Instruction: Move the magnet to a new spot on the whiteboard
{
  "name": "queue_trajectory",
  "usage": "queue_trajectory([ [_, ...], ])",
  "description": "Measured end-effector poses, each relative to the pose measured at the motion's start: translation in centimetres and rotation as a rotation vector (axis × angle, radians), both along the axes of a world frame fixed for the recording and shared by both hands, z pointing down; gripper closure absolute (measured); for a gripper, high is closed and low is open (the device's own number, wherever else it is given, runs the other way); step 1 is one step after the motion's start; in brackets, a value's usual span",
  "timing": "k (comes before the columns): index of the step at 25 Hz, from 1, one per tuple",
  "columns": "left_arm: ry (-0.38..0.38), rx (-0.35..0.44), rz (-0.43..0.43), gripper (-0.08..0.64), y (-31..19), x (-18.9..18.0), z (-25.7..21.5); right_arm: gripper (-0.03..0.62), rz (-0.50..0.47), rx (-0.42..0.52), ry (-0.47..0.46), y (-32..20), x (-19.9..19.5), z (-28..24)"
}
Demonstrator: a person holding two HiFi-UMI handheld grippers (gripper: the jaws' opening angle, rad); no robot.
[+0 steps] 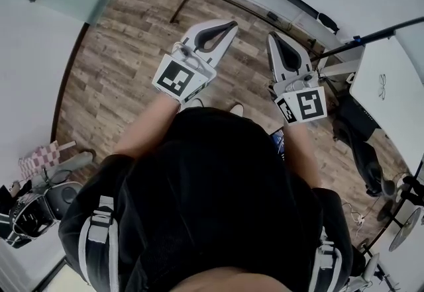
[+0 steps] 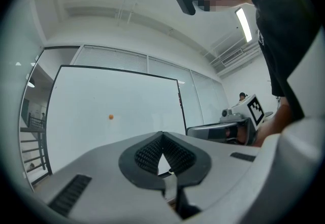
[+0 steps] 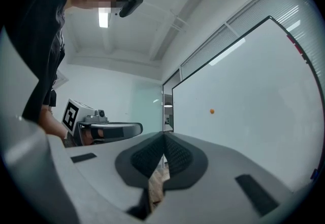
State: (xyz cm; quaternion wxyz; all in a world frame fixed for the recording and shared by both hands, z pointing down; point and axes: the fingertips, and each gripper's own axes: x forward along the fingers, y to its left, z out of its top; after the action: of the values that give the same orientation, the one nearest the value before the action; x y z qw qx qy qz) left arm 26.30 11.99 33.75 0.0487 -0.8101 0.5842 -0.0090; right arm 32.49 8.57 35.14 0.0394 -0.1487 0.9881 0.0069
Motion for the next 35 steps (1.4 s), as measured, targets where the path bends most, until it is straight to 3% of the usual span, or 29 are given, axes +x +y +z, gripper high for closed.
queue_trajectory([
  [7, -0.002, -0.01, -0.031, 0.558, -1.9, 1.0, 0.5, 0.595, -0.057, -0.009, -0.001, -2.0, 1.0, 0.4],
  [14, -0.002, -0.018, -0.043, 0.558, -3.9, -1.7, 1.4, 0.595, -0.084, 0.003, 0.031, -3.4, -1.4, 1.5],
  [29, 0.002, -0.042, 0.054, 0.558, -10.1, -16.1, 2.3, 0.595, 0.022, -0.023, 0.068, -9.0, -15.8, 1.9],
  [35, 0.021, -0.045, 0.112, 0.558, -11.7, -22.6, 1.9, 0.595, 0.118, -0.018, 0.077, -10.7, -22.0, 1.4],
])
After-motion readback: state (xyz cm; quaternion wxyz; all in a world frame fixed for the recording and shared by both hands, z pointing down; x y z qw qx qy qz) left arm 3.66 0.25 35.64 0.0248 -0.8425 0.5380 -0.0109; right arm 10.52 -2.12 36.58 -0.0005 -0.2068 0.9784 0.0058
